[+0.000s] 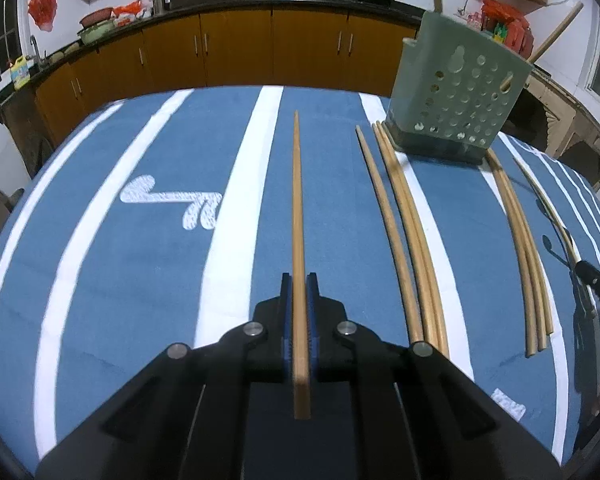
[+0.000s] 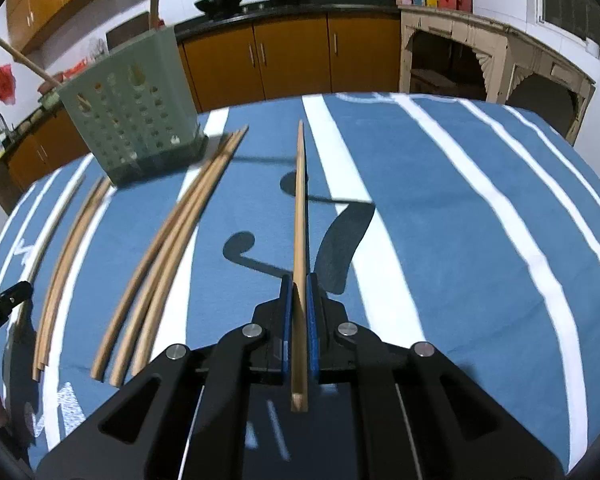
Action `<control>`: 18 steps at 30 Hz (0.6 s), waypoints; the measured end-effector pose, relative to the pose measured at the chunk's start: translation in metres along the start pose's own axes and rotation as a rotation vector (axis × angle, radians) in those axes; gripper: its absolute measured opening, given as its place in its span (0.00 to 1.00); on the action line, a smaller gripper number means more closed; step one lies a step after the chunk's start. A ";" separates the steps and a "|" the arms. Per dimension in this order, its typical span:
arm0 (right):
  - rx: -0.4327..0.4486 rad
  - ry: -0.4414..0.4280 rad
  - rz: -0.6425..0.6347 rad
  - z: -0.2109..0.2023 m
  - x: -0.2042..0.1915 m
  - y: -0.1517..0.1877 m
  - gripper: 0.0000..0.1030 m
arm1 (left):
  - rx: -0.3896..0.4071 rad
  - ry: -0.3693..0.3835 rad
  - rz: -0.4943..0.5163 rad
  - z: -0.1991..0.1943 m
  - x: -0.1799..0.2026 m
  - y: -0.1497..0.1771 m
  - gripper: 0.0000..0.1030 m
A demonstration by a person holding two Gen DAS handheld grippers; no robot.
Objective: Organize utensils
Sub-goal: 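Lift both held chopsticks upright and carry them over the green holder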
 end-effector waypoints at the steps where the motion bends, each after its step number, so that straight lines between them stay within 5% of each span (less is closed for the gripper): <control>1: 0.020 -0.003 0.001 -0.006 0.001 -0.003 0.08 | 0.007 0.001 0.005 -0.003 0.000 -0.001 0.08; 11: 0.144 -0.018 0.015 -0.043 0.012 -0.035 0.08 | 0.151 0.031 0.058 -0.056 0.009 -0.032 0.08; 15: 0.049 -0.048 0.009 -0.022 0.008 -0.021 0.10 | 0.142 0.025 0.058 -0.053 0.006 -0.032 0.08; 18: -0.002 -0.048 0.001 -0.010 0.005 -0.005 0.28 | 0.103 0.034 0.034 -0.041 0.003 -0.021 0.08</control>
Point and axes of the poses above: each gripper's, at about its wrist camera, not at the fingertips, and z roughly the way its jaws point, x to its right, y to its underside, the point moved 7 cm from there along z, roughly the way its jaws point, and after that the axes turned 5 degrees about y, right-handed, at the moved point
